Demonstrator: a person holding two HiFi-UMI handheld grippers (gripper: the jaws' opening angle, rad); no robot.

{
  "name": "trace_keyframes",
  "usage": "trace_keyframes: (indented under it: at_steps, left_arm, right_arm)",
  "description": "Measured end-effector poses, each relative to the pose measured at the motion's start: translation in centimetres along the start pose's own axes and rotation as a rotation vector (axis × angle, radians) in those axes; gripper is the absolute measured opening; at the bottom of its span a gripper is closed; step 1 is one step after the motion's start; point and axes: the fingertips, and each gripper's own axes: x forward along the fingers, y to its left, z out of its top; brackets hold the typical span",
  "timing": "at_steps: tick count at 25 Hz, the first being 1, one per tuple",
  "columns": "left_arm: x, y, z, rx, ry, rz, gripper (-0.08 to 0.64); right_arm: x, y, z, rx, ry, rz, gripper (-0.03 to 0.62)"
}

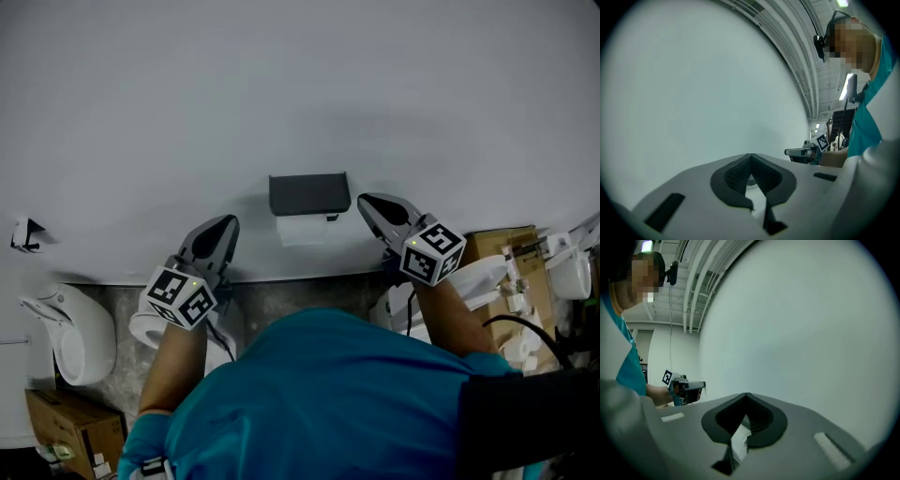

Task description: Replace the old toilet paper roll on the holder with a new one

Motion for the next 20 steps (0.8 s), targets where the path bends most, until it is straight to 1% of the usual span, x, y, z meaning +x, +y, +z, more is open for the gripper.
trace_keyframes:
  at_steps: [20]
  left_arm:
    - [0.04,-0.63,0.35,0.008,0.016,-0.013,0.008]
  right_arm:
    - [-0.02,0.29,-0.17,-0.016,0.014,0.007,0.002]
